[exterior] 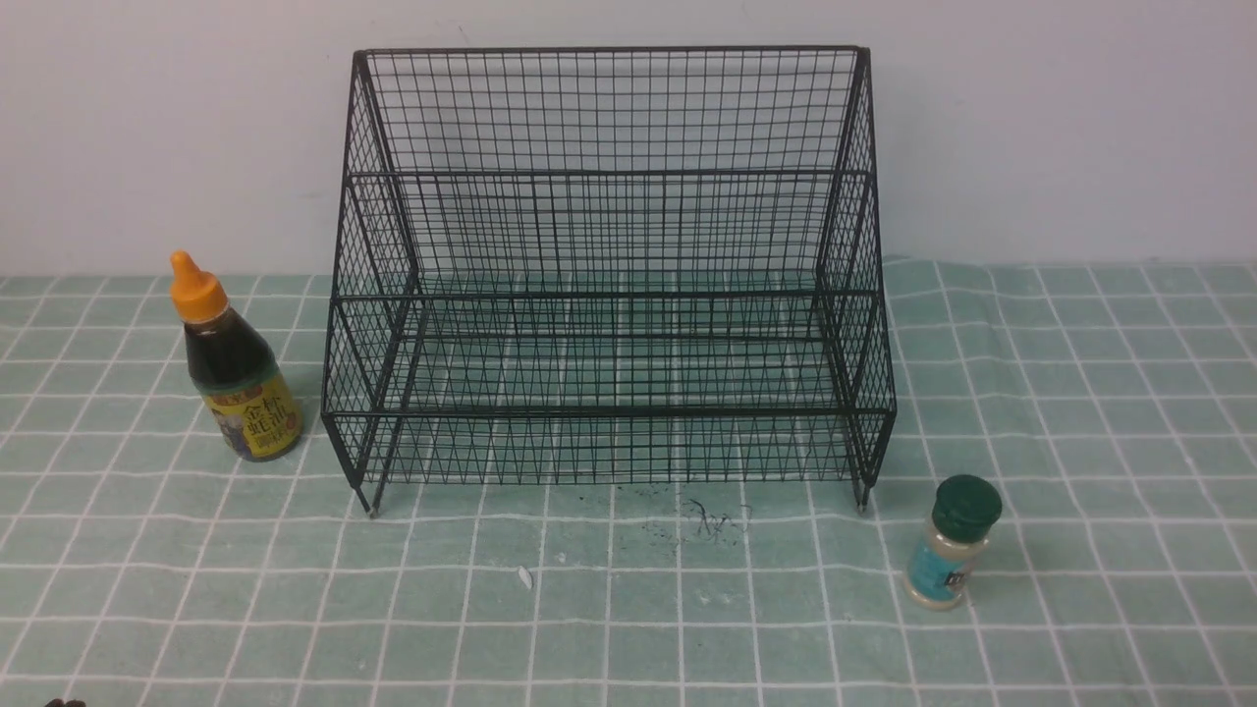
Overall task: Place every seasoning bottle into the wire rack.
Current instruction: Use the right arm to grab the condiment bottle closest to it
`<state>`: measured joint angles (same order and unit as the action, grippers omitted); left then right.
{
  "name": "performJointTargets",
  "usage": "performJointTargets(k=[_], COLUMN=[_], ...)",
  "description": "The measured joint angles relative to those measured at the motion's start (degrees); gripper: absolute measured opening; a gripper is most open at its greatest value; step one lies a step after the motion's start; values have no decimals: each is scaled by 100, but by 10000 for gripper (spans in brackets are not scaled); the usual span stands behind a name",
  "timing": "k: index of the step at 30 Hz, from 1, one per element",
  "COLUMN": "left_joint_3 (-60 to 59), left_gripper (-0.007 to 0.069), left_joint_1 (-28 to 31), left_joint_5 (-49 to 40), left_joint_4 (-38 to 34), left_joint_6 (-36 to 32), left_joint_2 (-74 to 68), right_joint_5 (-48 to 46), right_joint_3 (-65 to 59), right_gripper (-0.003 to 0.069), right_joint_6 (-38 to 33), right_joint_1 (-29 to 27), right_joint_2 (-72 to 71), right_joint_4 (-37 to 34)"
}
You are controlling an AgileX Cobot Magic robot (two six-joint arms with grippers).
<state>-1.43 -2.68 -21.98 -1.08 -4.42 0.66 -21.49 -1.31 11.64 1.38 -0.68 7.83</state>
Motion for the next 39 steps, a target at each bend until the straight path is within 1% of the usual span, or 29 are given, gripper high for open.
performJointTargets(k=[5,7,10,12,13,16,21,22,24,26,27,28,29,30,31,33,35,36,38,39], left_joint_3=[0,0,0,0,0,0,0,0,0,0,0,0,0,0,0,0,0,0,0,0], left_gripper=[-7,-7,-7,-7,-7,-7,-7,-7,-7,-7,-7,-7,-7,-7,-7,-7,-7,-7,-7,-7], left_joint_1=[0,0,0,0,0,0,0,0,0,0,5,5,5,5,5,5,5,5,5,5], left_joint_5=[0,0,0,0,0,0,0,0,0,0,0,0,0,0,0,0,0,0,0,0], left_joint_4=[0,0,0,0,0,0,0,0,0,0,0,0,0,0,0,0,0,0,0,0], left_joint_6=[0,0,0,0,0,0,0,0,0,0,0,0,0,0,0,0,0,0,0,0], left_joint_2=[0,0,0,0,0,0,0,0,0,0,0,0,0,0,0,0,0,0,0,0], right_joint_5=[0,101,854,1393,1807,2384,2974,3224,3244,2510,2419,1573,1452,438,-233,-1295,-2633,-2846,-3883,-4054], right_joint_3=[0,-6,-34,-34,-34,-34,-34,-34,85,658,808,1497,1587,2305,2743,3401,4175,4292,4816,4959], right_gripper=[-15,-15,-15,-15,-15,-15,-15,-15,-15,-15,-15,-15,-15,-15,-15,-15,-15,-15,-15,-14], right_joint_6=[0,134,742,1069,1259,1389,1453,1523,1627,1629,1629,1615,1615,1494,1341,969,386,351,31,-36], right_joint_1=[0,0,0,0,0,0,0,0,13,62,78,133,150,228,287,384,478,486,493,493], right_joint_2=[0,0,0,0,0,0,0,0,0,26,39,259,302,735,1079,1710,2628,2794,3812,4101], right_joint_4=[0,-196,-1222,-1745,-2239,-2692,-2912,-2975,-2951,-2590,-2543,-2113,-2007,-1620,-1435,-1261,-1217,-1217,-1238,-1238])
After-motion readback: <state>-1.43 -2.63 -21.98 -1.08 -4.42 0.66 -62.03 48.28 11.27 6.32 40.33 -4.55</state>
